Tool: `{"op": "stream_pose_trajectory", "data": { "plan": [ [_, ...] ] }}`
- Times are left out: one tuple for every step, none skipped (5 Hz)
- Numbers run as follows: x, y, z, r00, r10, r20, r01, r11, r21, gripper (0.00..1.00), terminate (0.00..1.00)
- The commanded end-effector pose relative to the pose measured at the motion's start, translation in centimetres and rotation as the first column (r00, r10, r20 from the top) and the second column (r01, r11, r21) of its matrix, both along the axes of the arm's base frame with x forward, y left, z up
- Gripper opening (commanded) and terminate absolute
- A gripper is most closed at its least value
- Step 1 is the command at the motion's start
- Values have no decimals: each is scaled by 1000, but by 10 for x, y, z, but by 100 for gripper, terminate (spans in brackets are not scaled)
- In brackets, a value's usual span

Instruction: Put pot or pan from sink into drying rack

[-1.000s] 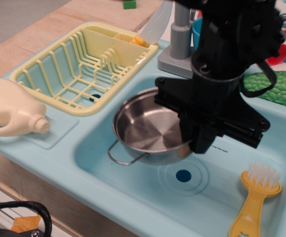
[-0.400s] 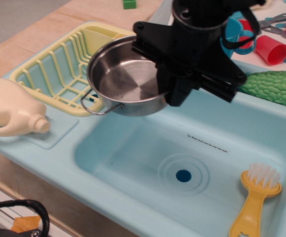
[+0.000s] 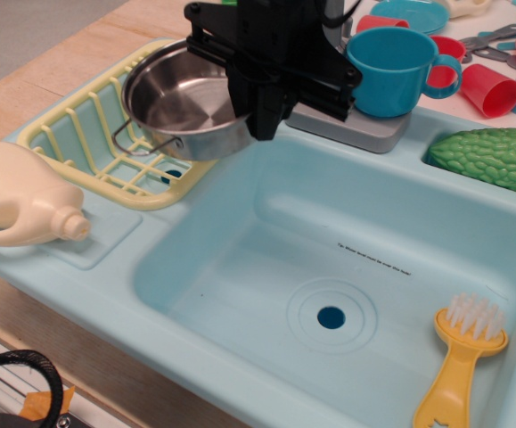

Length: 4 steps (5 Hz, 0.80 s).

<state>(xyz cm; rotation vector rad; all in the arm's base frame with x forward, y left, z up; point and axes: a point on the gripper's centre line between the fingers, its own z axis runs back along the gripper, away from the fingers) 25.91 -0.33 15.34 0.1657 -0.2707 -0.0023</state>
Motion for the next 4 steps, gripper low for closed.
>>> {"op": "stream_pose_trajectory", "data": {
  "plan": [
    [18,37,5,1000,-11,5,11,1000,-12,0,0],
    [17,53,-2,1000,-19,-4,19,1000,-22,0,0],
    [11,70,-10,1000,-26,12,27,999,-32,0,0],
    [12,76,-17,997,-81,2,81,995,-58,100,0]
  ]
}}
